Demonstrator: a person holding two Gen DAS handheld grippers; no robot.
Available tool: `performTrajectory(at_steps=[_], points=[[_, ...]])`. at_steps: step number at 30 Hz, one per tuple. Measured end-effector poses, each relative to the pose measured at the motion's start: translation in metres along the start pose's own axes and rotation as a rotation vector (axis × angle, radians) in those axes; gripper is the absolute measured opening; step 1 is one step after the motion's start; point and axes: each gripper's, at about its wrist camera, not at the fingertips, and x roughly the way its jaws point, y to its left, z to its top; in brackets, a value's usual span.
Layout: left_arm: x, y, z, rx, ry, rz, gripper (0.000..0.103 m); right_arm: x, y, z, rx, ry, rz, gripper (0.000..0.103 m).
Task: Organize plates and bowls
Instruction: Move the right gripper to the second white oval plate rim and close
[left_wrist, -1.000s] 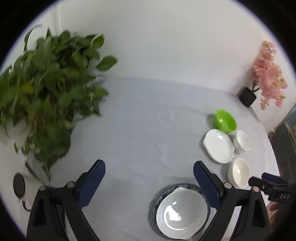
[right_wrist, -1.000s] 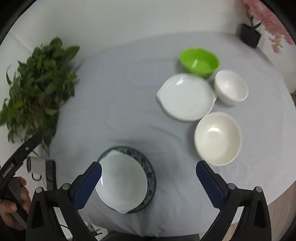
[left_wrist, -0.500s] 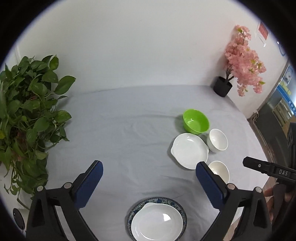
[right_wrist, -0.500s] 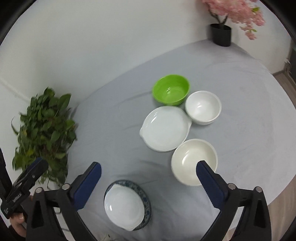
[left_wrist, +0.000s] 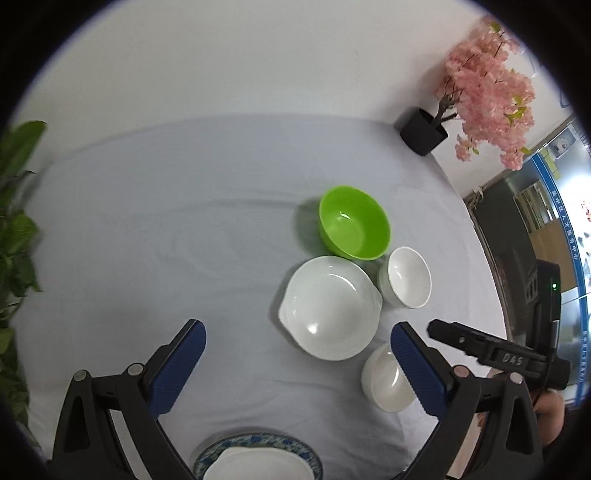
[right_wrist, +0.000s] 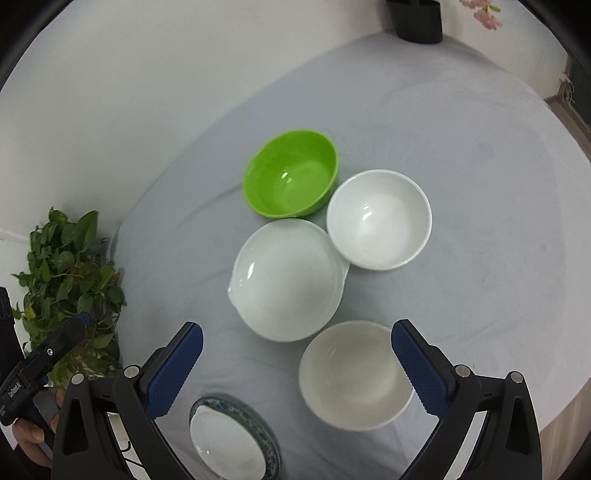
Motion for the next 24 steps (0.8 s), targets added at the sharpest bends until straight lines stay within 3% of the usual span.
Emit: performTrajectory(at_steps=[7, 13, 17, 20, 24], points=[[0.093, -0.002, 0.029, -0.025, 0.174, -0.043, 0.098, 0.064, -0.014, 0.036, 0.004, 0.067, -0.024, 0.103], [0.131, 0.002, 0.034, -0.034, 0.241, -0.056, 0.093, 0.098, -0.019, 0.051, -0.019, 0.092, -0.021, 0.101], [0.146, 0.001, 0.038, -0.019, 0.276, -0.071, 0.078, 0.104, -0.021, 0.053, -0.002, 0.067, -0.036, 0.092], [0.156, -0.001, 0.038, 0.003, 0.305, -0.093, 0.075, 0.097, -0.018, 0.050, 0.009, 0.022, -0.036, 0.092], [0.166, -0.002, 0.035, 0.018, 0.338, -0.097, 0.062, 0.087, -0.009, 0.036, -0.011, 0.001, -0.023, 0.092]])
